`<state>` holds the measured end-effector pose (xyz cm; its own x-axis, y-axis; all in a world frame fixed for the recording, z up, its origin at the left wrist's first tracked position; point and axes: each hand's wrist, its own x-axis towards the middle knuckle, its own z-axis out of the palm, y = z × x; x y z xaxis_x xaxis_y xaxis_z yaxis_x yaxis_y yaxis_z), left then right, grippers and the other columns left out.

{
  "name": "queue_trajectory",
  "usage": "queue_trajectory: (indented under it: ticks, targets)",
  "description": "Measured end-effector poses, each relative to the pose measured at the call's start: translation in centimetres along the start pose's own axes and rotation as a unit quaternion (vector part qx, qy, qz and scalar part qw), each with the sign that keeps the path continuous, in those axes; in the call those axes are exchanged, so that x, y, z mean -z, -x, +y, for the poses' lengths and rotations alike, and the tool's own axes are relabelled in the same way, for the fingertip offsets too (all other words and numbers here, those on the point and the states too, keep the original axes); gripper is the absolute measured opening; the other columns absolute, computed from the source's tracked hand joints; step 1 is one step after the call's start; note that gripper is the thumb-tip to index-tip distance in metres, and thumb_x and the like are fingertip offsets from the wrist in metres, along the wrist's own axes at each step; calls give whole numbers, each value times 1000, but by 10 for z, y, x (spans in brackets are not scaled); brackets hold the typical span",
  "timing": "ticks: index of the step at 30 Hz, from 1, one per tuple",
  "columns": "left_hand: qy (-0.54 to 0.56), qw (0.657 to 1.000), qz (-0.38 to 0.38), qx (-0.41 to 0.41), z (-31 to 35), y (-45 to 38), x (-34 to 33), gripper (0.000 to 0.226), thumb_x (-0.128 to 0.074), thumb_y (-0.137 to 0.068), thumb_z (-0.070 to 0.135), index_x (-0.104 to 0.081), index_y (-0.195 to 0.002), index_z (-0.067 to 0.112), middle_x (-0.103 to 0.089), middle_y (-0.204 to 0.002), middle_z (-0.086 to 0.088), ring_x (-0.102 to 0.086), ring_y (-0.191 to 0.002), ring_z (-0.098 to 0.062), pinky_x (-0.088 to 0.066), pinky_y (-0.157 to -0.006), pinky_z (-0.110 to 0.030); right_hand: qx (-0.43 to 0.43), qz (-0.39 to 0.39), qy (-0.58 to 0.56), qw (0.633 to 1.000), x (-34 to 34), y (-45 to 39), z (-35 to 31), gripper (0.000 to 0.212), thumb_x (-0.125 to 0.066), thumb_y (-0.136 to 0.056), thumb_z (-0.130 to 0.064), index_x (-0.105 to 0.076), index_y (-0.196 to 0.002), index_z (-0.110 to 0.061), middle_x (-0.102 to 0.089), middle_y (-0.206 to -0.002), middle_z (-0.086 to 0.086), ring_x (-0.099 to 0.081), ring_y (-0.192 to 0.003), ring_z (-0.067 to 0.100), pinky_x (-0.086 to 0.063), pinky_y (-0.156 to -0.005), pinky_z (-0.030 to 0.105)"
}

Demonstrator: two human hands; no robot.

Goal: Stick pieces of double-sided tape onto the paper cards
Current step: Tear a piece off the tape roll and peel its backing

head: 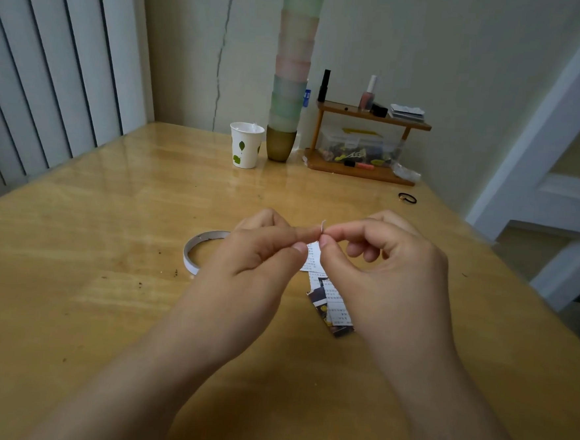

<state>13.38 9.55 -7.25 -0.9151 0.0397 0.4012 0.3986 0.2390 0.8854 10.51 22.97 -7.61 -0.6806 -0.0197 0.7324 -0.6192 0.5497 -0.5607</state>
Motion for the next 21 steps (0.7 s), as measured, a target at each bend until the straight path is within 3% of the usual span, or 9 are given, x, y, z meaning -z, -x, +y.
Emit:
queue_trajectory:
  ticks: [5, 9, 15, 21]
  targets:
    - [64, 998, 3, 22, -3, -3, 2, 23, -52, -85, 27, -73, -93, 35, -45, -67, 16, -46, -62, 4, -33, -60, -8, -15, -11, -29, 999, 2, 0, -2, 19, -73, -72, -15, -67, -68, -34, -51, -63, -18, -48, -66, -4, -35, -60, 3]
    - [95, 995, 1, 35, -4, -2, 2, 31, -49, -75, 30, -75, -92, 34, -48, -71, 15, -50, -70, 4, -35, -71, -14, -43, -22, -47, 998, 3, -2, -3, 24, -75, -74, -14, -66, -65, -35, -52, -65, -20, -48, -65, -2, -36, -59, 6]
    - [134, 990, 1, 47, -4, -4, 2, 32, -50, -74, 29, -76, -94, 31, -47, -66, 17, -49, -70, -1, -30, -79, -29, -83, -40, -90, 992, 7, -3, -10, 17, -70, -73, -15, -67, -63, -28, -52, -68, -3, -44, -62, 1, -35, -44, 2]
    - [164, 985, 4, 54, -6, -5, 5, 31, -53, -72, 29, -77, -92, 29, -45, -66, 13, -40, -74, -13, -31, -82, -32, -59, -31, -66, 996, 6, -3, -5, 20, -75, -76, -13, -70, -68, -31, -52, -66, -9, -46, -64, 2, -37, -57, 7]
